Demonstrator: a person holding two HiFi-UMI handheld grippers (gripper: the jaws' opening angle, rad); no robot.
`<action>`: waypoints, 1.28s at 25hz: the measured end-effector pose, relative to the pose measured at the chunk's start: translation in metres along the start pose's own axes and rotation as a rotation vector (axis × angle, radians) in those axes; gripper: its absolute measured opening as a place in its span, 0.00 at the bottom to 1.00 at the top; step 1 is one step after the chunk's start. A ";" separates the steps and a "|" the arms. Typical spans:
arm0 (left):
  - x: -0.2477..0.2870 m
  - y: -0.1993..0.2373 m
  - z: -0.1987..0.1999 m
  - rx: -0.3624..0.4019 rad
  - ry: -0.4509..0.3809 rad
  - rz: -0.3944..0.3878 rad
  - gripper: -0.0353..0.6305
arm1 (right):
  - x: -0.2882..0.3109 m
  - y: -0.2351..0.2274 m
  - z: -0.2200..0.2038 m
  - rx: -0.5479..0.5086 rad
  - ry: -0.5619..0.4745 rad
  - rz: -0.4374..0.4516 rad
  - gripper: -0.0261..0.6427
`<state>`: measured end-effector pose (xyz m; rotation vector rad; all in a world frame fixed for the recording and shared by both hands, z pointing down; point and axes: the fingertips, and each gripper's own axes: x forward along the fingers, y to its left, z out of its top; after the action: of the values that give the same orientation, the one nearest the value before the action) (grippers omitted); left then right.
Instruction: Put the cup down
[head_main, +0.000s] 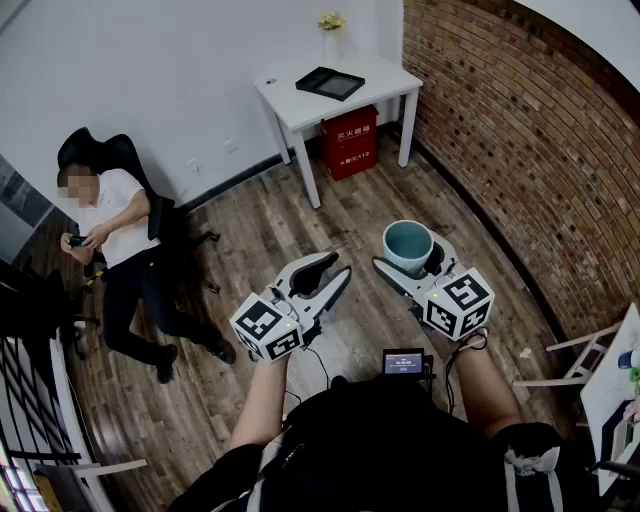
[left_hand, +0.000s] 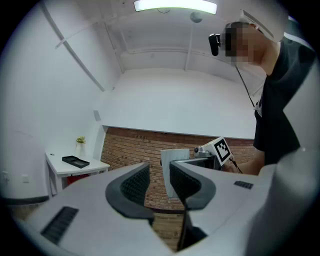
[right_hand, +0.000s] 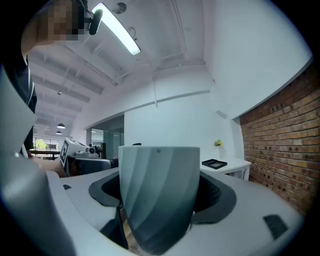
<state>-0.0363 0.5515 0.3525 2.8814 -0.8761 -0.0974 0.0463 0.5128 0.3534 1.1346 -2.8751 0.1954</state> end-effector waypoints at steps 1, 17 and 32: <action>0.001 -0.001 0.001 0.002 -0.003 -0.005 0.25 | 0.000 -0.001 0.000 0.001 -0.002 0.000 0.63; 0.006 -0.003 0.001 0.004 -0.003 0.000 0.25 | -0.007 -0.008 0.000 0.019 -0.006 -0.006 0.63; 0.009 -0.009 -0.001 0.004 0.004 -0.002 0.25 | -0.015 -0.011 0.001 0.028 -0.011 -0.013 0.63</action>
<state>-0.0242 0.5536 0.3517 2.8858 -0.8732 -0.0901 0.0651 0.5152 0.3523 1.1627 -2.8821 0.2304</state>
